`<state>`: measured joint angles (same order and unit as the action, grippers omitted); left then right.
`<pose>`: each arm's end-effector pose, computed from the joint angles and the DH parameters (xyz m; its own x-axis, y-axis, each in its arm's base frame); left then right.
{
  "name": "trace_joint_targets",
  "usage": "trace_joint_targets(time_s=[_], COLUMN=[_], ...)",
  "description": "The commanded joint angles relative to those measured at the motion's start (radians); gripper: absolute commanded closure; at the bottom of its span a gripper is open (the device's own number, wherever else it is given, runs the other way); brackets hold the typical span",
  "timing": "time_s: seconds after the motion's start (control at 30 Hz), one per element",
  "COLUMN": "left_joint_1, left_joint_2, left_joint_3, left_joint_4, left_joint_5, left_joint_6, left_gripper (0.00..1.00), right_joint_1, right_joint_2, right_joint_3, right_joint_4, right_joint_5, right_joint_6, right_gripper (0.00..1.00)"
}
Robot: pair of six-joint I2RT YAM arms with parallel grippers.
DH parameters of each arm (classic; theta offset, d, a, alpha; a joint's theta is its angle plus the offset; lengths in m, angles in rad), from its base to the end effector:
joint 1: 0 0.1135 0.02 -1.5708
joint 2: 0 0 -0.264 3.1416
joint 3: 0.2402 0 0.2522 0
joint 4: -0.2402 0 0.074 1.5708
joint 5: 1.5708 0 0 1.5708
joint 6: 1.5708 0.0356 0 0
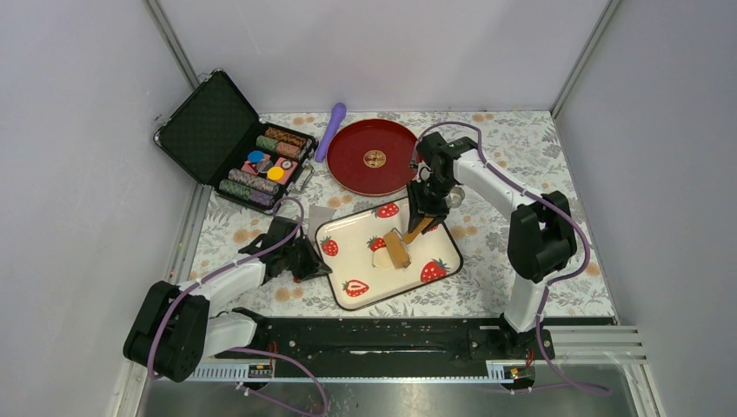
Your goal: Roll out the dumpling wrappers from the dough
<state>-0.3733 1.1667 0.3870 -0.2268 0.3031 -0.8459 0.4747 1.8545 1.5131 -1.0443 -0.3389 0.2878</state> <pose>0.1733 -0.0793 0.1354 -0.8935 -0.4173 -0.1658 -0.2596 0.7813 -0.5676 0.3189 0.1772 0.2357 -0.9761 -0.2006 -0.0837 -0.2174 0.9050 0.3656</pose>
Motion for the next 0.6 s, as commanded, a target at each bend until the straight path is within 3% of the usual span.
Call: trace_joint_targets(time_s=[0.0,0.57], left_joint_1=[0.008,0.009], left_joint_2=[0.018,0.004], left_joint_3=[0.000,-0.008], left_joint_4=[-0.141,-0.144], left_joint_5=[-0.149,-0.146], left_joint_6=[0.062,0.062], left_gripper=[1.00,1.00], right_joint_1=[-0.062,-0.097], right_joint_2=[0.099,0.104], right_joint_3=[-0.078,-0.082], right_joint_4=[-0.100,-0.102], right_joint_5=[0.540,0.528], right_joint_6=[-0.095,-0.099], right_gripper=[1.00,1.00])
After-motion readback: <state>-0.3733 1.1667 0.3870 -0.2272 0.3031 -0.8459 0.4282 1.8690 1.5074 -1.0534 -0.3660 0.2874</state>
